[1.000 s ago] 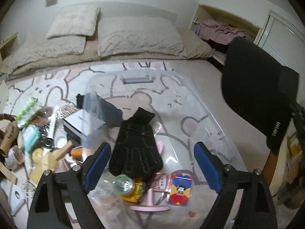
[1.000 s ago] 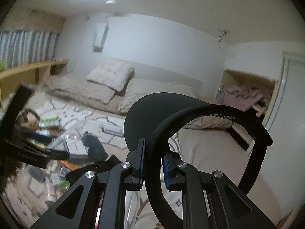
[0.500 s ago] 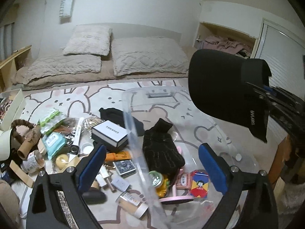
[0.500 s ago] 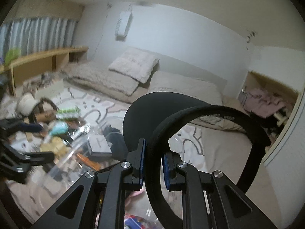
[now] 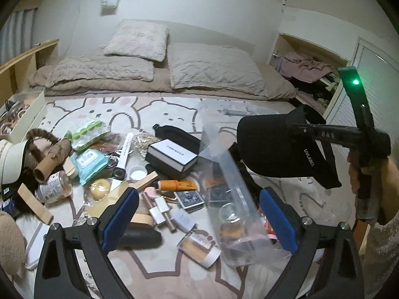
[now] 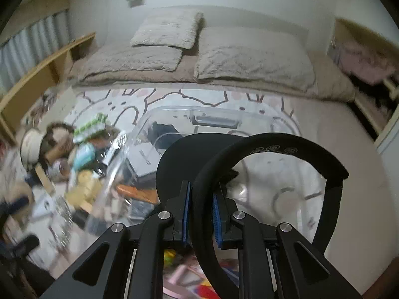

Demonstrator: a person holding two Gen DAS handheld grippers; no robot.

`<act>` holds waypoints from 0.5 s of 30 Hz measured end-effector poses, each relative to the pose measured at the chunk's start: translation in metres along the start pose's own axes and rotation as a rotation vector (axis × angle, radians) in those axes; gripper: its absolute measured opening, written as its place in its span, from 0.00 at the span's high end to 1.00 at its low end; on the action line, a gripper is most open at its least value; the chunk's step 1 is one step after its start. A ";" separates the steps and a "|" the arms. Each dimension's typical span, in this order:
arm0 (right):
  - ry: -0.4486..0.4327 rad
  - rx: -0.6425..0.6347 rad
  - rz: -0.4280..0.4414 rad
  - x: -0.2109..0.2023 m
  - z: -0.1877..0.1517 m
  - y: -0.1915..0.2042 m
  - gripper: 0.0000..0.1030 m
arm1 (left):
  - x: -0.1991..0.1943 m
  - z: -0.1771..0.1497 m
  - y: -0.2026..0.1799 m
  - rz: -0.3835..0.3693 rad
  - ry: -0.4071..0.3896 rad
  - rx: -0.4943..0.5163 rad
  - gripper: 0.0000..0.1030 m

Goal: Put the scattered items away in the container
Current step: 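Carry the black visor over the container and open the right tool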

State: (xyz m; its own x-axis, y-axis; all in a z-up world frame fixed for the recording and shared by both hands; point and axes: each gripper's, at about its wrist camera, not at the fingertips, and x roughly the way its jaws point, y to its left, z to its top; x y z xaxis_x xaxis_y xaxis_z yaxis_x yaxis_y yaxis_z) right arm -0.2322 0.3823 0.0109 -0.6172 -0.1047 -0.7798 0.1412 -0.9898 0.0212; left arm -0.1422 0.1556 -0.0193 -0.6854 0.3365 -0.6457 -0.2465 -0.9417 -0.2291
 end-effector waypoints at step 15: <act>0.007 -0.638 -0.509 0.039 -0.012 0.072 0.84 | -0.006 -0.012 0.044 -0.007 0.005 -0.035 0.05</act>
State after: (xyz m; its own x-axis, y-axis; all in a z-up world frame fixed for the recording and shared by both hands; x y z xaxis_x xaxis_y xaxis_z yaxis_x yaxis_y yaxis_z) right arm -0.2371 0.3085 -0.0255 -0.7204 0.3456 -0.6014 0.2596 -0.6697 -0.6958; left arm -0.1409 0.1121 -0.0344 -0.6800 0.3435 -0.6478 -0.2274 -0.9387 -0.2591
